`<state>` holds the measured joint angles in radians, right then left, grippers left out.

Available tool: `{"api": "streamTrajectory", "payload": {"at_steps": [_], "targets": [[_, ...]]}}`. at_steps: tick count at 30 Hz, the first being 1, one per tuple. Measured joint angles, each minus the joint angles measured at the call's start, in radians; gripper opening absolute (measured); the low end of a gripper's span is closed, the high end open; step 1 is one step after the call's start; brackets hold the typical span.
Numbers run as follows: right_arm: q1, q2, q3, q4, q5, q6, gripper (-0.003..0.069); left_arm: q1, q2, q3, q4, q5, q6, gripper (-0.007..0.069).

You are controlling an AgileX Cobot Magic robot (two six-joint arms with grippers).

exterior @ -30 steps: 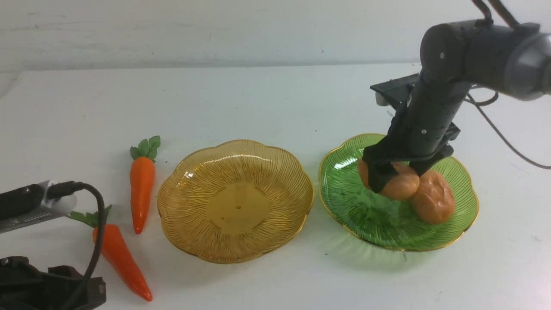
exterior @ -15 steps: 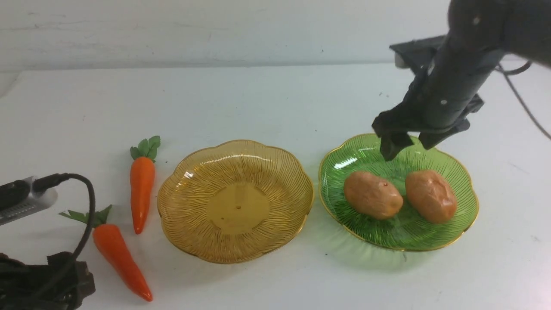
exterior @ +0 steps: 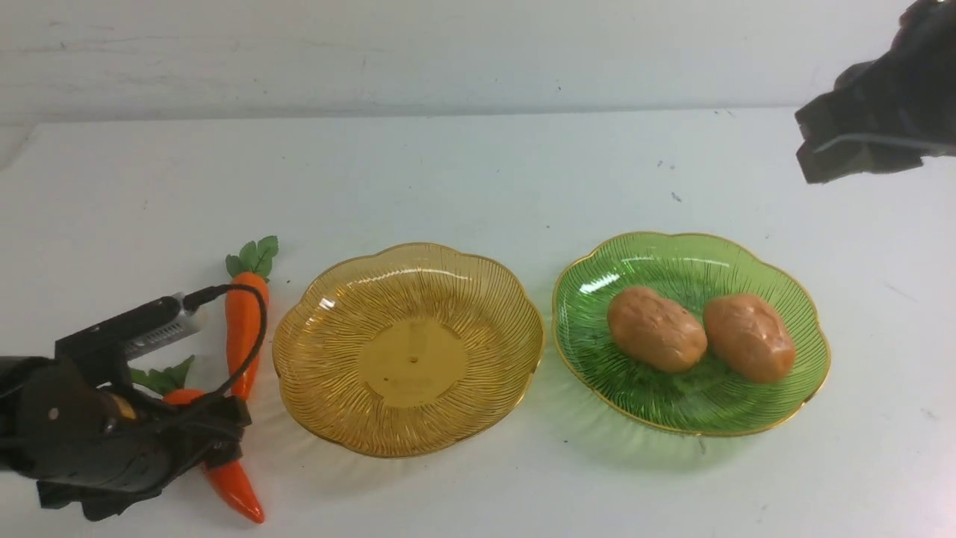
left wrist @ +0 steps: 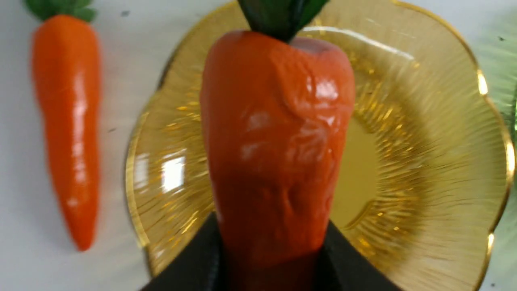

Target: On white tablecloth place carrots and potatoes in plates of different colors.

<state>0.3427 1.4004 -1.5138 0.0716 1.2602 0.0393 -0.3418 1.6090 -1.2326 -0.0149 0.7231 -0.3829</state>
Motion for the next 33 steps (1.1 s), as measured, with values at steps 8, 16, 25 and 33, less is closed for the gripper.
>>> {"api": "streamTrajectory", "payload": {"at_steps": [8, 16, 25, 33], "targets": [[0.0, 0.03, 0.005, -0.004, 0.0, 0.0, 0.0173, -0.032, 0.246, -0.221, 0.007, 0.048, 0.095, 0.0444], [0.0, 0.049, 0.033, -0.025, -0.001, 0.0, 0.0179, -0.01, 0.267, -0.395, 0.166, 0.275, 0.08, 0.0416], [0.0, 0.049, 0.033, -0.027, -0.001, 0.0, 0.0181, 0.257, 0.277, -0.409, 0.053, 0.452, 0.234, 0.0008], [0.0, 0.049, 0.033, -0.027, -0.001, 0.0, 0.0188, 0.352, 0.393, -0.406, -0.182, 0.283, 0.367, 0.0148]]}}
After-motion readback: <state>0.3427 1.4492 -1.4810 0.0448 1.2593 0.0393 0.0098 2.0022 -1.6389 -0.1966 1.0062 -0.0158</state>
